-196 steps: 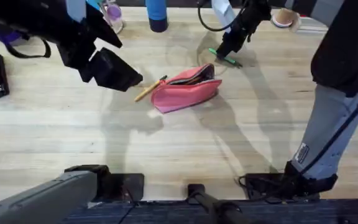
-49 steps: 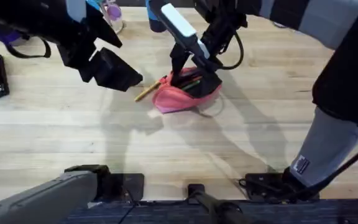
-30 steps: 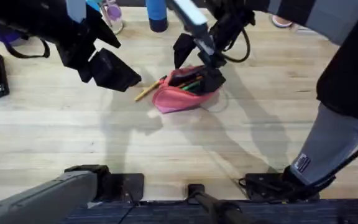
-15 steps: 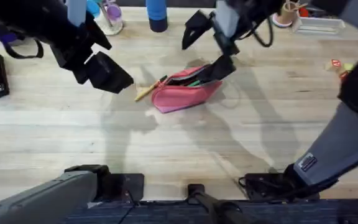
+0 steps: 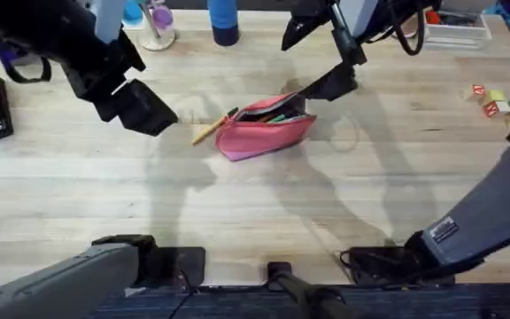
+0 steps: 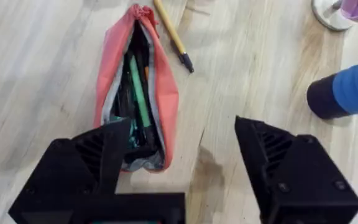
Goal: Unzip the bag, pick up the pens from the table one at a time and place them inside, then zip the bag closed.
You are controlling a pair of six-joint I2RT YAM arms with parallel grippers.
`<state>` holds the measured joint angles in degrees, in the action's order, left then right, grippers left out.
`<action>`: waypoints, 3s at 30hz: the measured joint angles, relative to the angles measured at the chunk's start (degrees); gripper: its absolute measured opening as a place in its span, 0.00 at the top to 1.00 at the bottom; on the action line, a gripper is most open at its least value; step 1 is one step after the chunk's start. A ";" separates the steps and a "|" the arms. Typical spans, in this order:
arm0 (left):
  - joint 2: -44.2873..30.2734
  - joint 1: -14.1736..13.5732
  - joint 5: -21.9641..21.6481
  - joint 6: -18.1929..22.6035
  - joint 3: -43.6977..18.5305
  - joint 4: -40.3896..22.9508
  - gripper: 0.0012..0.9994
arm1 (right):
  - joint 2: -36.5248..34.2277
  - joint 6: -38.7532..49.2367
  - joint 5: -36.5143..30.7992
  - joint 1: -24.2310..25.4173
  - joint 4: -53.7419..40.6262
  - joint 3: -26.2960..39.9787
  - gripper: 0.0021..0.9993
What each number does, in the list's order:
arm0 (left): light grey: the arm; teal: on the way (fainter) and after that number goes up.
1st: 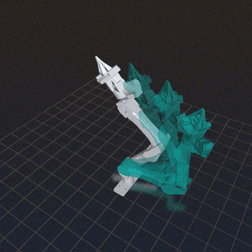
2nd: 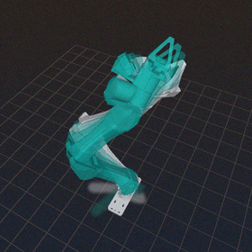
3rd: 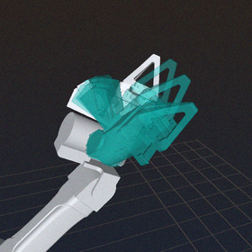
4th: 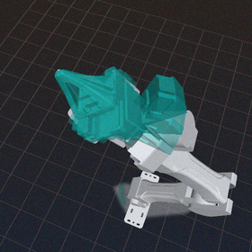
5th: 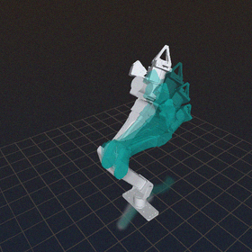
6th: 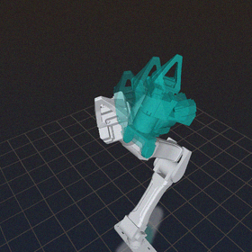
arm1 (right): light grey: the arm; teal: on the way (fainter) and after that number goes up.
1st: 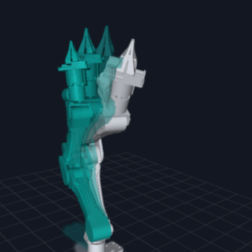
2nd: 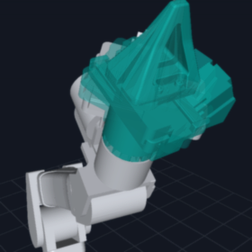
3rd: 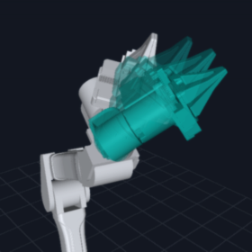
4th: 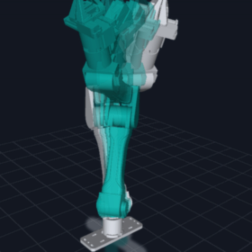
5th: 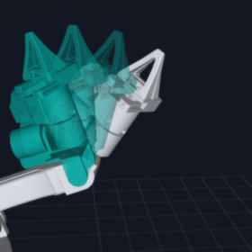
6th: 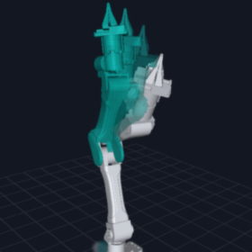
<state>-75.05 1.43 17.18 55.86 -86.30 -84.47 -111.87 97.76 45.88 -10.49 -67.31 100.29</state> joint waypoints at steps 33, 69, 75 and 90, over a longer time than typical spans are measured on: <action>-28.25 -2.63 3.16 9.06 0.00 1.83 0.00 | 0.00 0.00 -4.74 0.05 -0.20 0.00 0.00; -31.51 -12.00 -7.58 6.39 5.97 13.62 0.00 | 0.00 -2.24 -4.75 0.05 -0.02 0.00 0.00; -31.52 -13.24 -7.89 4.79 11.24 20.48 0.00 | 0.00 -3.73 -4.75 0.05 -0.02 0.00 0.00; -27.48 -18.42 -16.40 4.09 19.32 30.46 0.24 | 0.00 -4.35 -4.75 0.05 2.78 0.00 0.00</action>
<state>-102.52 -16.98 0.78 59.95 -66.98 -54.00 -111.87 93.41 41.12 -10.44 -64.53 100.29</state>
